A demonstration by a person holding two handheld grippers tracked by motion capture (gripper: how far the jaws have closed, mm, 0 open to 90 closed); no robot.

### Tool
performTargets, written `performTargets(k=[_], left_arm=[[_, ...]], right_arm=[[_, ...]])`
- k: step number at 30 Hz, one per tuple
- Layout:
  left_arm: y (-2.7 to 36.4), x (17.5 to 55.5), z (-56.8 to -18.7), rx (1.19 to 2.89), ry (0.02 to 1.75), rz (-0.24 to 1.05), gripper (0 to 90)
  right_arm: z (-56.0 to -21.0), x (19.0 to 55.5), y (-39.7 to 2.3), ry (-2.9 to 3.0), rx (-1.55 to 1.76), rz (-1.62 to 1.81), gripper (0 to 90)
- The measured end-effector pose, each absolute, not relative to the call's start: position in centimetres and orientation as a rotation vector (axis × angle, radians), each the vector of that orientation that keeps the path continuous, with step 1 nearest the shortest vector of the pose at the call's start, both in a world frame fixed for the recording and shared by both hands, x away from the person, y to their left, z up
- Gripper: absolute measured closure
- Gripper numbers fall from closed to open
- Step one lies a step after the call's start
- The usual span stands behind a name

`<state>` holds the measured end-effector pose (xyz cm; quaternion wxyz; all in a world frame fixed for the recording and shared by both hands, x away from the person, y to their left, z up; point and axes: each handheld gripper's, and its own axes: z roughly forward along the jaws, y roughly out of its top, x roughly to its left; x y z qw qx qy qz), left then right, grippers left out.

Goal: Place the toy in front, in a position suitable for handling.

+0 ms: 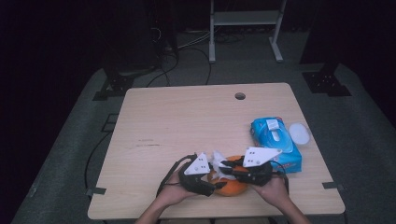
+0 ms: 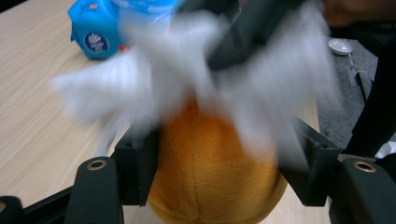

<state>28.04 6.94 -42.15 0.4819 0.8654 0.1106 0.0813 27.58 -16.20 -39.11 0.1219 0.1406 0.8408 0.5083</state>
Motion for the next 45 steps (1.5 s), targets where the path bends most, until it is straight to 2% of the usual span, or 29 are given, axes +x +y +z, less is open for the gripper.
performTargets(k=[4,5,6,7,9,10,11,14,17,21,25,35,41,45], left_arm=[[7.6,28.5,-42.4,2.106,0.295,0.164,33.1],[7.5,28.6,-42.3,2.105,0.304,0.156,28.4],[7.3,28.8,-42.2,2.107,0.319,0.142,15.3],[7.1,28.9,-42.1,2.107,0.327,0.124,15.3],[6.6,29.1,-42.3,2.098,0.340,0.076,9.9],[6.4,29.0,-42.5,2.107,0.333,0.090,14.4],[6.5,28.9,-42.6,2.109,0.319,0.106,14.4],[7.4,28.7,-42.3,2.098,0.297,0.164,33.6],[7.9,28.7,-42.1,2.099,0.283,0.195,36.2],[8.1,28.6,-42.1,2.101,0.254,0.206,37.6],[7.8,28.2,-42.3,2.111,0.210,0.226,37.7],[8.9,28.9,-42.6,2.092,0.280,0.185,37.3],[9.0,28.9,-42.5,2.098,0.273,0.190,37.3],[9.6,28.9,-42.1,2.088,0.286,0.203,37.9]], right_arm=[[-39.4,28.6,-18.8,2.413,0.522,1.497,77.3],[-39.5,28.7,-19.1,2.411,0.540,1.498,77.3],[-39.5,28.7,-18.9,2.407,0.543,1.509,77.3],[-39.5,28.7,-18.9,2.407,0.543,1.509,77.3],[-39.4,28.3,-18.0,2.426,0.498,1.526,77.2],[-39.4,27.8,-16.8,2.442,0.452,1.501,77.2],[-39.4,27.8,-16.8,2.442,0.452,1.501,77.2],[-39.3,28.3,-17.4,2.432,0.476,1.500,77.2],[-39.5,28.9,-18.6,2.415,0.532,1.510,77.2],[-39.9,29.9,-20.2,2.394,0.630,1.531,77.2],[-39.7,29.6,-19.6,2.398,0.606,1.544,77.2],[-40.3,30.5,-21.2,2.389,0.698,1.520,77.2],[-39.7,29.8,-20.0,2.393,0.626,1.549,77.2],[-40.3,30.3,-20.7,2.411,0.675,1.534,77.2]])
